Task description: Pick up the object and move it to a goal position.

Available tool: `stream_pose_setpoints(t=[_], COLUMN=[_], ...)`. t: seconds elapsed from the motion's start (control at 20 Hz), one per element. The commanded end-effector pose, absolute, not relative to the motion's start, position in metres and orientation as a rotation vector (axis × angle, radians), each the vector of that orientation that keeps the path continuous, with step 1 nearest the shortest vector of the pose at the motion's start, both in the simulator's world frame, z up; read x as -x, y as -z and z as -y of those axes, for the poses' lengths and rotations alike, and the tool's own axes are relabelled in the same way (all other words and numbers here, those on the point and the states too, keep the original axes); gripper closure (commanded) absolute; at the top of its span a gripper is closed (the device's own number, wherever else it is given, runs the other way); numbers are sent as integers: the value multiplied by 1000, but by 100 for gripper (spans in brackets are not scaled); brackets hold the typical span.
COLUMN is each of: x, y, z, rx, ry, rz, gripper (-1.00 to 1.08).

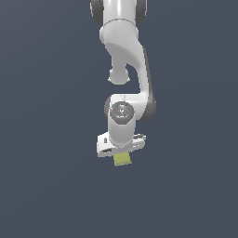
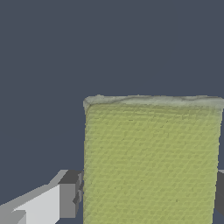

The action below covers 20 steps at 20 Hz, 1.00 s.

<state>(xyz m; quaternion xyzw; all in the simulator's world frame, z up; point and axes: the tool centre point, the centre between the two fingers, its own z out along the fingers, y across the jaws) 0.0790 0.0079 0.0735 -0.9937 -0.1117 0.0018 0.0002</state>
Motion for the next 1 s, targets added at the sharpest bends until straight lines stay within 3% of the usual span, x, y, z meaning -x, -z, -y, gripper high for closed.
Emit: stream_pose_setpoints(t=[0.0, 0.95], x=[-82, -106], y=[-100, -297], z=[-10, -25], rx=[3122, 3122], ry=[-1, 0], rz=[351, 352], gripper=[108, 108])
